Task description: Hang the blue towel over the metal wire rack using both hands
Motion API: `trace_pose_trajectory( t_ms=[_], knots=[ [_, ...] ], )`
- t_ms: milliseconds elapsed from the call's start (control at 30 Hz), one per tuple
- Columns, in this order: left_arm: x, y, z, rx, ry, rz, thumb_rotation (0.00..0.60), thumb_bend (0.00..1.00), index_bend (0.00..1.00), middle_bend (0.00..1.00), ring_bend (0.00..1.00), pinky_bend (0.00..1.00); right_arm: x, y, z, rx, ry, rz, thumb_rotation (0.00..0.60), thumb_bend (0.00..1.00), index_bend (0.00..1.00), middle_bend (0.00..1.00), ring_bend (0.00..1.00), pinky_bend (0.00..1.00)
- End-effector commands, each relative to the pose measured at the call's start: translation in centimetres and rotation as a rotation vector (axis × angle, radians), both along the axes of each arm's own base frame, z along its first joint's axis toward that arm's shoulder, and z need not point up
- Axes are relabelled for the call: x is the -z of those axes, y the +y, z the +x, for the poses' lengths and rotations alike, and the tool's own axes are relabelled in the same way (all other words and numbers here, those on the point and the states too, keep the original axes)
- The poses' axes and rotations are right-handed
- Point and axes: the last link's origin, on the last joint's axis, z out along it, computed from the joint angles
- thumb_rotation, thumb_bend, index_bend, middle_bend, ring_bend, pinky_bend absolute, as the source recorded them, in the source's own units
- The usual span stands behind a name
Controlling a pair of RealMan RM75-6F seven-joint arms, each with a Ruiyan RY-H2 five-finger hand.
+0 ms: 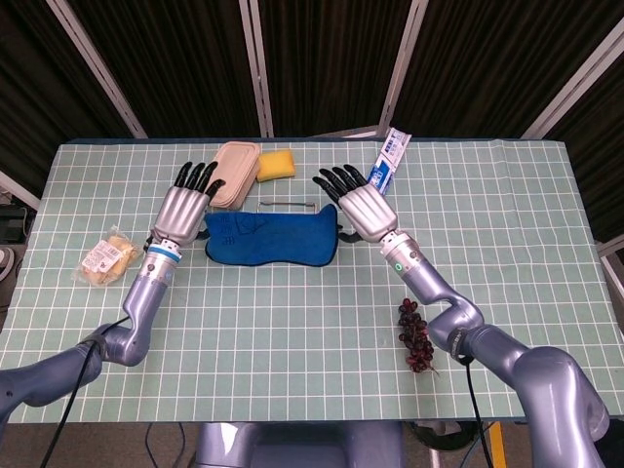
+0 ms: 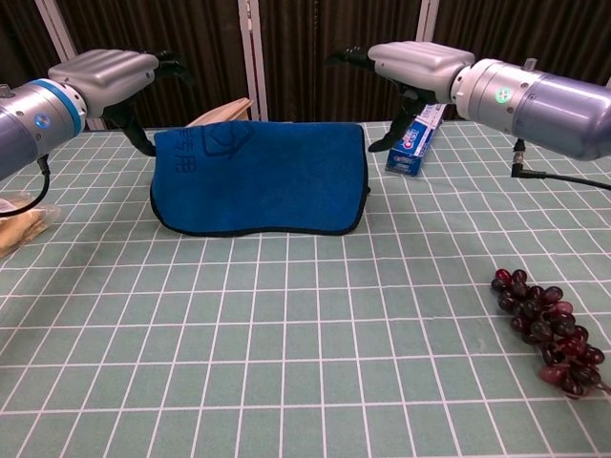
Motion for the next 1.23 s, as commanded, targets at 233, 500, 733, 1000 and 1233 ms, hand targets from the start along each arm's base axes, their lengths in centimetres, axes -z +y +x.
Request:
trace_pose_trajectory(
  t_ms=[233, 500, 733, 1000, 1233],
  knots=[
    [-1.4, -0.8, -2.4, -0.084, 0.033, 0.019, 0.600, 0.02, 0.00, 0.00, 0.00, 0.00, -1.7, 1.5, -1.0, -0.009, -0.014, -0.008, 0.600, 0.03, 0.00, 0.00, 0.00, 0.00],
    [-4.7, -3.7, -5.0, -0.094, -0.019, 0.049, 0.600, 0.02, 0.00, 0.00, 0.00, 0.00, -5.1, 5.0, -3.0, -0.040, -0.041, -0.049, 0.600, 0.03, 0.00, 0.00, 0.00, 0.00],
    [-10.3, -13.4, -8.1, -0.127, -0.119, 0.092, 0.600, 0.02, 0.00, 0.00, 0.00, 0.00, -12.3, 14.4, -9.7, 0.048, -0.073, -0.161, 0.600, 0.00, 0.00, 0.00, 0.00, 0.00],
    [-11.2, -20.4, -10.3, -0.149, -0.082, 0.115, 0.600, 0.01, 0.00, 0.00, 0.00, 0.00, -16.2, 21.9, -14.7, 0.213, -0.010, -0.250, 0.600, 0.00, 0.00, 0.00, 0.00, 0.00],
    [-10.8, -22.9, -11.1, -0.131, -0.109, 0.144, 0.600, 0.01, 0.00, 0.00, 0.00, 0.00, -16.5, 24.4, -17.2, 0.264, -0.004, -0.300, 0.600, 0.00, 0.00, 0.00, 0.00, 0.00]
  ],
)
